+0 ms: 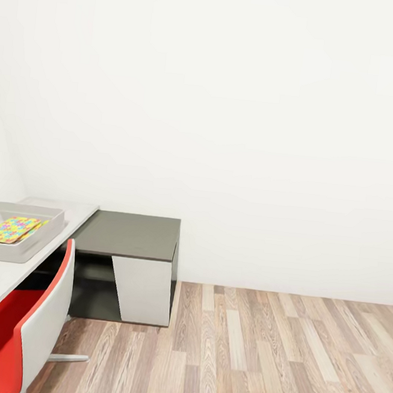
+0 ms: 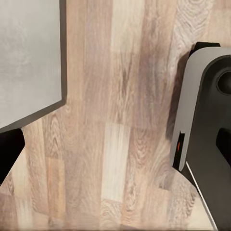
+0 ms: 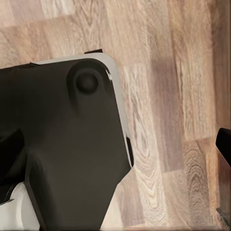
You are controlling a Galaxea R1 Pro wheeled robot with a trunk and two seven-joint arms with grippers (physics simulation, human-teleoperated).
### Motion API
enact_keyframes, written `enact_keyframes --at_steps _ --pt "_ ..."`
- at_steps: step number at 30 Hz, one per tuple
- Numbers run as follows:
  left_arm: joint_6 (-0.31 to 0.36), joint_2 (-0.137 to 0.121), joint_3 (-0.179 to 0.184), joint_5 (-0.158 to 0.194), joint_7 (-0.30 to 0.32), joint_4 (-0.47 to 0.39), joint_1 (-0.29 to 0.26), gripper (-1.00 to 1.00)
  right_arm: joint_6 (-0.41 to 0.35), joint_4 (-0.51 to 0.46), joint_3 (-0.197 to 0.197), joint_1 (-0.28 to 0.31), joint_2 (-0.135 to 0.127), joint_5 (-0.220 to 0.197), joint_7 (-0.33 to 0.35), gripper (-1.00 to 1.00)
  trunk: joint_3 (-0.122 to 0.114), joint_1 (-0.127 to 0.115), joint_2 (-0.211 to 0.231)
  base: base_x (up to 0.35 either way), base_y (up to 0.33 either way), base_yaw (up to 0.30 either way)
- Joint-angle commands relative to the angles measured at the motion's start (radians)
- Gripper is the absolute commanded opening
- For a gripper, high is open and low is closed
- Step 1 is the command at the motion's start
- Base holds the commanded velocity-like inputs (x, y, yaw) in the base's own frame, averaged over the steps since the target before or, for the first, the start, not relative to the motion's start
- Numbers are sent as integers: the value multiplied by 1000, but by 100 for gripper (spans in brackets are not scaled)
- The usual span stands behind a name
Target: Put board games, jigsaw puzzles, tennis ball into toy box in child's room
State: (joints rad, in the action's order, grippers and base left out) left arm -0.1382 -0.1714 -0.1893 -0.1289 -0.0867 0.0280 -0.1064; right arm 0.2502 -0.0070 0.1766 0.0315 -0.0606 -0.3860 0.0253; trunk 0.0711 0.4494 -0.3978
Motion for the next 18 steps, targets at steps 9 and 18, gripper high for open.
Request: enact_keyframes --at_steps 9,18 --pt "-9 4 -9 -11 -15 4 12 100 84 2 7 -20 -7 -11 -2 100 9 1 -2 0 0 0" --pt "-11 5 -9 -6 -16 4 23 100 100 2 7 -26 -31 -11 -95 100 10 1 -2 0 0 0"
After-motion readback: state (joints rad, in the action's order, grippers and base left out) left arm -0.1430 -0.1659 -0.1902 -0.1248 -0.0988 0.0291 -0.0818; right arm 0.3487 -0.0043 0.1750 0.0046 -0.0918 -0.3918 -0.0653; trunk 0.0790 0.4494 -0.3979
